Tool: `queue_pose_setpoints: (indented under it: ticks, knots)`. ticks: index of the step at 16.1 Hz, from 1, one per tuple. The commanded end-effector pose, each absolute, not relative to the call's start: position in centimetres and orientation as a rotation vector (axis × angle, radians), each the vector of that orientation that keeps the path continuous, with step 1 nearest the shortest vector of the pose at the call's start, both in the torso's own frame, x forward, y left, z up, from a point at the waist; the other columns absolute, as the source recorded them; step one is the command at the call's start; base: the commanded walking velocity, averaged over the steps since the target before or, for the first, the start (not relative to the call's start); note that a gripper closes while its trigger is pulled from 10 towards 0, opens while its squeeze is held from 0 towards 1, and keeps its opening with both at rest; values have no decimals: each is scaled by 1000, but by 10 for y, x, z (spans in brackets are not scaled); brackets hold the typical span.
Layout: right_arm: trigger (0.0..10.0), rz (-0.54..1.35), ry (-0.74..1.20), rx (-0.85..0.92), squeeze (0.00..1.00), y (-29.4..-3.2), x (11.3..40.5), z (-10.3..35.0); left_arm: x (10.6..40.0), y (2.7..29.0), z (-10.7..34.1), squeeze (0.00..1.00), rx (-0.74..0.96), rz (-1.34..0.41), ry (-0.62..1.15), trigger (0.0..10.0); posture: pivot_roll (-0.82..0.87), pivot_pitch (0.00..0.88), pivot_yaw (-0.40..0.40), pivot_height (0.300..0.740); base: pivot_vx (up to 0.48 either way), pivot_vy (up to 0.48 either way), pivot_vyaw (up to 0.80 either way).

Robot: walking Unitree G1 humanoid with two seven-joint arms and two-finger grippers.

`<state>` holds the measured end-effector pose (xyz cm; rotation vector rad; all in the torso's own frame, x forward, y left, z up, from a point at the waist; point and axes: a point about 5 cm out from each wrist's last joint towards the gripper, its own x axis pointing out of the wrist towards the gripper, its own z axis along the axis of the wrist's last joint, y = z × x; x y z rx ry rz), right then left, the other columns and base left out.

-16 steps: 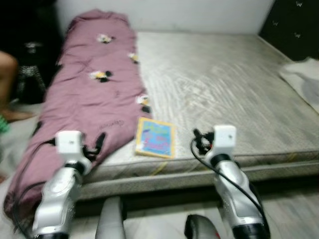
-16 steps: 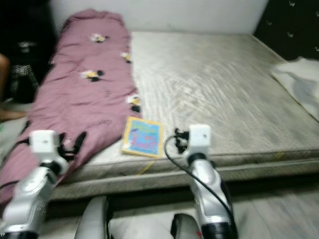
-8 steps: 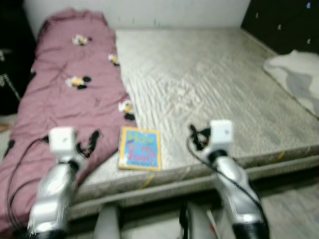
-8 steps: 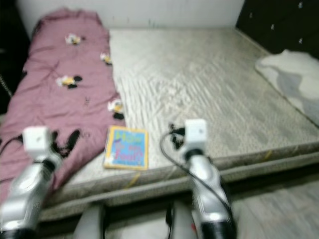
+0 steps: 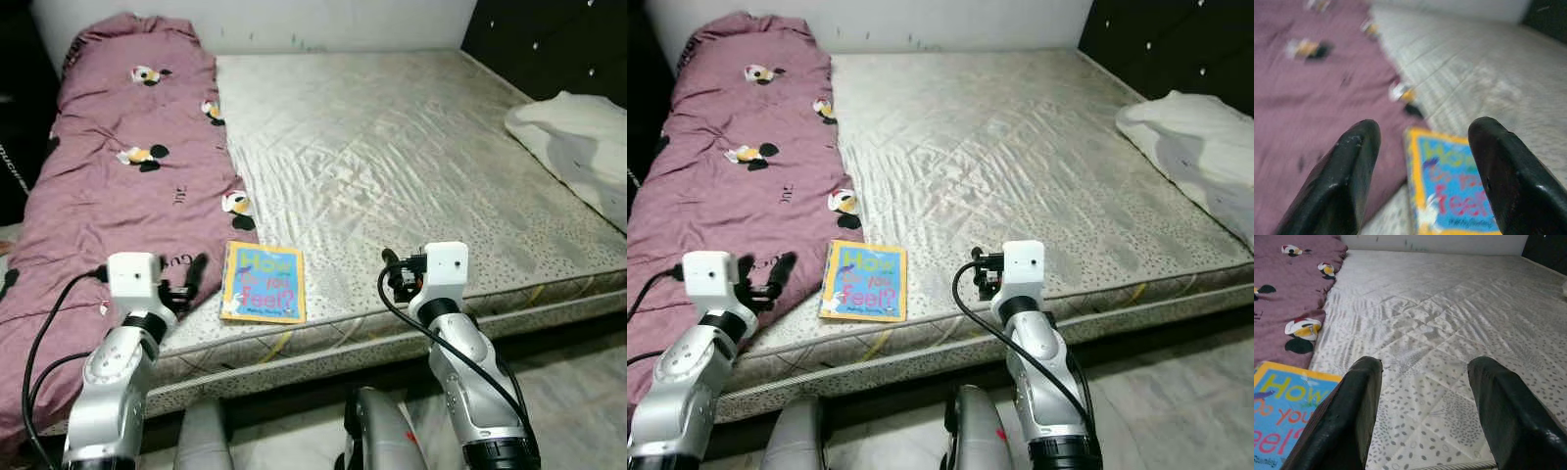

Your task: Clean up the room

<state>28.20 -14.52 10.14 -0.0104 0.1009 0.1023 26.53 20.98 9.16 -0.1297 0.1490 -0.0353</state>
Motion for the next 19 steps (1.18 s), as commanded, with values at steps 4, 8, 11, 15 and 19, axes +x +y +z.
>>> queue_pose_setpoints:
  ticks: [4,8,11,15,19]
  knots:
    - [10000,107,100,1,0,-145,282,105,263,213,90,0,-137,-6,166,10000,-13,92,-67,589,0,0,552]
    - [10000,106,102,7,0,-144,281,105,265,214,92,0,-134,-1,168,10000,-12,95,-64,585,0,0,0]
    - [10000,104,110,10,0,-145,280,104,267,213,91,0,-154,-1,178,10000,-18,101,-62,585,0,0,0]
    - [10000,102,116,11,0,-147,278,104,278,213,91,0,-180,-2,178,10000,-29,112,-70,535,0,0,0]
    - [10000,99,123,7,0,-150,275,105,298,209,84,0,-253,30,235,10000,-45,129,-80,525,0,0,0]
